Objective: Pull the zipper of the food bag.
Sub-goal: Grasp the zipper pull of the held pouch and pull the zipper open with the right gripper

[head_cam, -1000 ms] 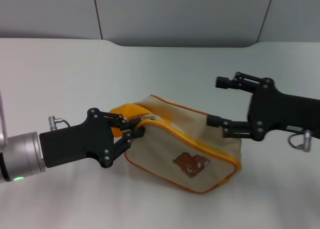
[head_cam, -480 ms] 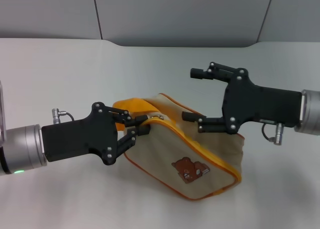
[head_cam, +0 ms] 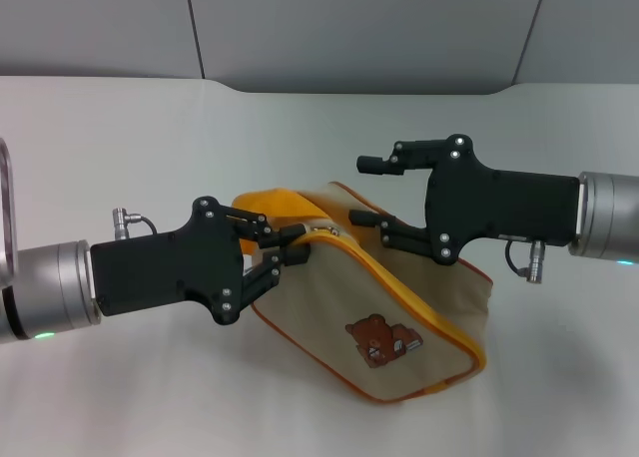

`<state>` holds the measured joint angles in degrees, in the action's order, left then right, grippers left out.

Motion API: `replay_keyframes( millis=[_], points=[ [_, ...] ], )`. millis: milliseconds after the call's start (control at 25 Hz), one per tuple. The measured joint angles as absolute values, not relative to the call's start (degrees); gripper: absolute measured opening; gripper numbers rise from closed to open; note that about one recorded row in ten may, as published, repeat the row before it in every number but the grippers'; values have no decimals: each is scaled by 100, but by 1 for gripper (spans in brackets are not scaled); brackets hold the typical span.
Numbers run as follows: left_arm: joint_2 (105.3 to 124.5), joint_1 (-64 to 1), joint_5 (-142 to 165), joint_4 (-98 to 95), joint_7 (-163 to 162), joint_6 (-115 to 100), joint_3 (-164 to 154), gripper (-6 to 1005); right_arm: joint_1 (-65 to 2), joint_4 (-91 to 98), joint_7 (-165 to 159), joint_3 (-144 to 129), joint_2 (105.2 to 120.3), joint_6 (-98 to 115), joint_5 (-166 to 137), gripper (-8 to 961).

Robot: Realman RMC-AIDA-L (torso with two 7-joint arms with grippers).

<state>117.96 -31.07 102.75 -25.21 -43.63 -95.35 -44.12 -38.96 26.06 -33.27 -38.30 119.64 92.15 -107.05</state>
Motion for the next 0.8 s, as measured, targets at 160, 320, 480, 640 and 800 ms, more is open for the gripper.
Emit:
replay_keyframes(
  millis=[160, 320, 480, 640, 800],
  points=[
    [11798, -3127, 10275, -2523, -4361, -9536, -4411, 103, -3910, 2589, -3218, -3906, 11973, 9216, -10704, 434],
    [11801, -3140, 10275, -2523, -4359, -9522, -4379, 102, -3930, 2587, -3170, -4193, 11980, 9214, -10704, 352],
    [11803, -3154, 10269, -2522, -4379, -9483, -4360, 101, -3935, 2589, -3162, -4340, 11986, 9210, -10703, 331],
    [11820, -3184, 10268, -2522, -4404, -9474, -4358, 100, -3933, 2573, -3037, -4414, 11988, 9227, -10690, 332],
    [11837, -3216, 10264, -2524, -4429, -9466, -4362, 99, -3895, 2510, -2819, -4422, 11989, 9228, -10482, 331]
  ],
)
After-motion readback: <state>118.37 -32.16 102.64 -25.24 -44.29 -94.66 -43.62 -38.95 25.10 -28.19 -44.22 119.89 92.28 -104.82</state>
